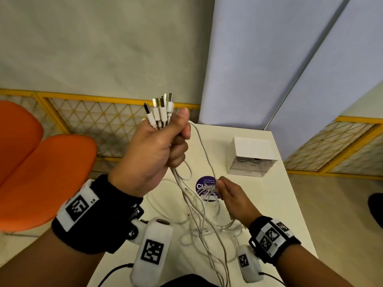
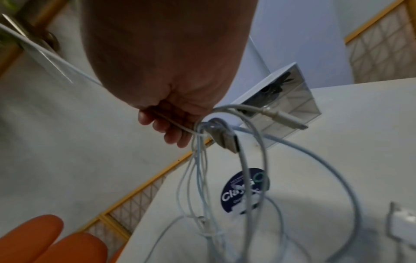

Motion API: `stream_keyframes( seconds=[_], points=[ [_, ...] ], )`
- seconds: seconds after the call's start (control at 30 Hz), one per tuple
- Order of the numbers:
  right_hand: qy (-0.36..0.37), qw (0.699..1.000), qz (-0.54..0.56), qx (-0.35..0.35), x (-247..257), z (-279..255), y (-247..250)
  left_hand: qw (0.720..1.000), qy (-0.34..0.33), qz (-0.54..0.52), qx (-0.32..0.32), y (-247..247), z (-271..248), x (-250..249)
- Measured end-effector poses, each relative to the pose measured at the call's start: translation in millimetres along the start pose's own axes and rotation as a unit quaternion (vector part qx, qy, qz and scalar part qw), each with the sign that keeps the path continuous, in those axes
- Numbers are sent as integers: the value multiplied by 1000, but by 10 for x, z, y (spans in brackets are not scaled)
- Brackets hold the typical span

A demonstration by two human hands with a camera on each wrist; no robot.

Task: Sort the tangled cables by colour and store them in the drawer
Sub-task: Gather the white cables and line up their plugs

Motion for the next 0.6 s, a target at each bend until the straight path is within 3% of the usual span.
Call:
stream_keyframes(
  seconds=[0.2,0.33,0.5,0.6],
  points=[
    [-22,998,-50,8,-352,71,-49,999,-6,-43,4,57,-35,48],
    [-26,999,-40,7,-371,169,-25,999,27,-6,27,21,-4,97],
    [15,1000,-17,4,164,279,52,992,81,73,66,-85,-4,364],
    [62,998,2,13,640,308,69,976,152,147,44,-114,-12,749]
  ],
)
Point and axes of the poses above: each hand's wrist, its own z-axis towards the middle knuckle, its own y-axis out of the back of the hand, x = y × z, the point moved 10 cm from there along z, towards the middle knuckle, and after that the axes turned 5 degrees about y, right-handed, at the moved point
